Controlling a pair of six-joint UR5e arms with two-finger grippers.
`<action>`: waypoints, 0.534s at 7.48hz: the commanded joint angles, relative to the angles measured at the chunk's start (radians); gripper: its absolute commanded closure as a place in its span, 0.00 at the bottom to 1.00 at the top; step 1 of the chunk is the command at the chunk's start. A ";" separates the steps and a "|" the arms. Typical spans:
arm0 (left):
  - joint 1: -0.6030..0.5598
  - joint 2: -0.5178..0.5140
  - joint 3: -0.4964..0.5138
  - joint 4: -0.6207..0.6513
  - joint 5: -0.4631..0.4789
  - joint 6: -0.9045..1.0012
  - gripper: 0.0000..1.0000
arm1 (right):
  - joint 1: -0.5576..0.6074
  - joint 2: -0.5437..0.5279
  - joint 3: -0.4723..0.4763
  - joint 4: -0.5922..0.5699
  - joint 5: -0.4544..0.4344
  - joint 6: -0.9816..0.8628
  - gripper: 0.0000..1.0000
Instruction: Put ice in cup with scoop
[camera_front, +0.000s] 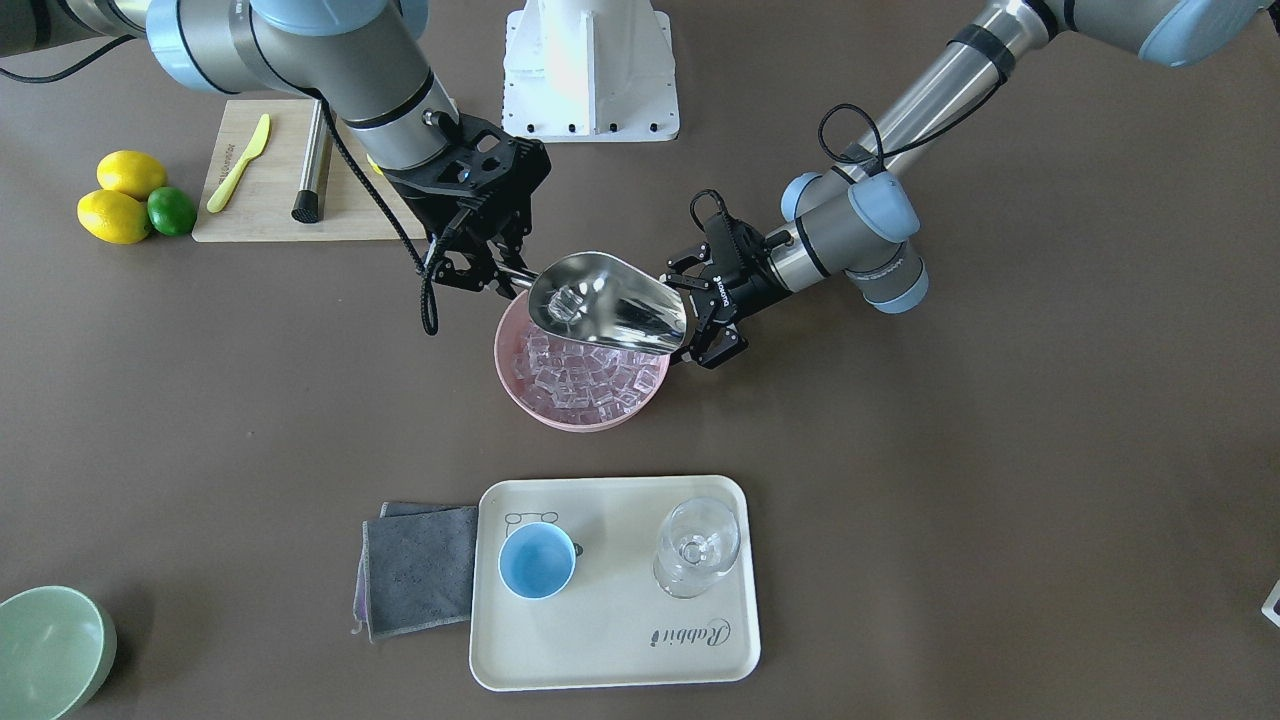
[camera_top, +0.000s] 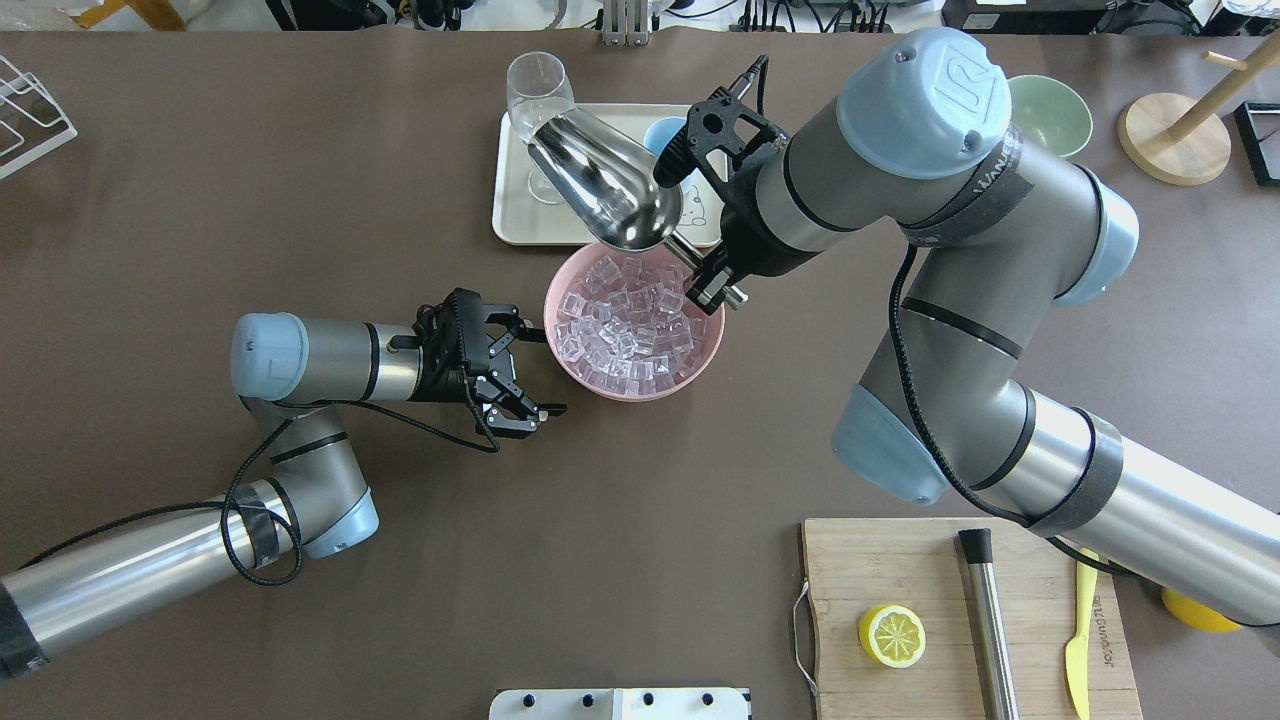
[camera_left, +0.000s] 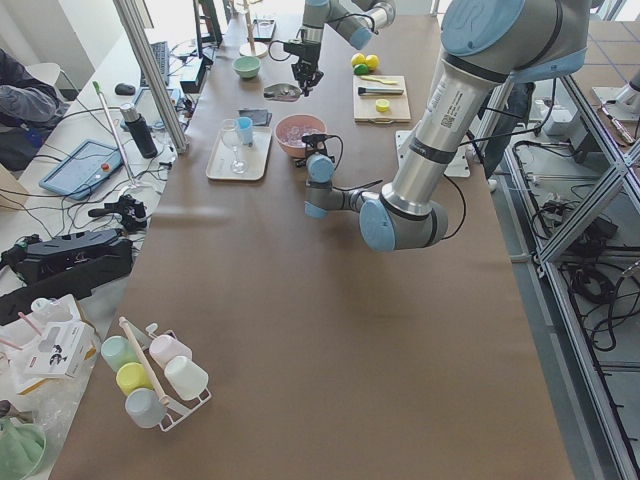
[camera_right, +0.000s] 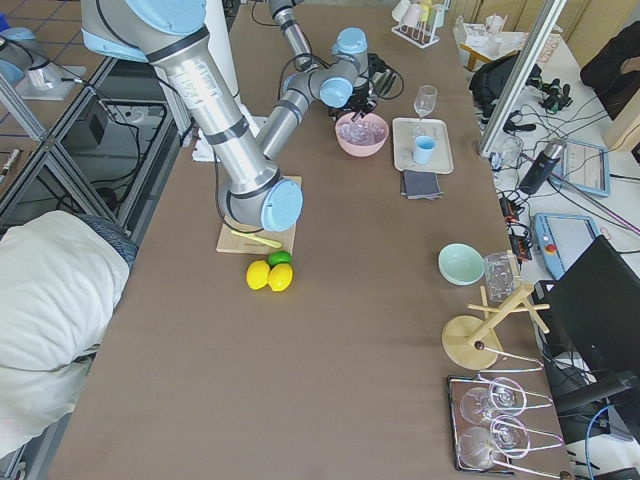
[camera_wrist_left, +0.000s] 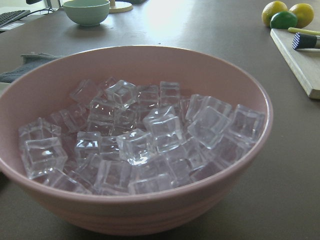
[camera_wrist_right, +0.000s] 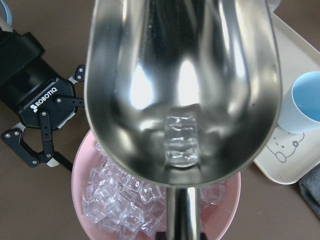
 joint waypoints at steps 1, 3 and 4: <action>0.000 0.000 0.000 -0.001 -0.001 -0.001 0.01 | 0.001 -0.004 -0.019 -0.022 0.007 0.001 1.00; 0.000 0.000 0.000 -0.001 -0.001 0.000 0.01 | 0.002 -0.006 -0.021 -0.147 0.030 -0.001 1.00; 0.000 0.000 0.000 -0.001 -0.001 0.000 0.01 | 0.031 -0.006 -0.023 -0.197 0.061 -0.007 1.00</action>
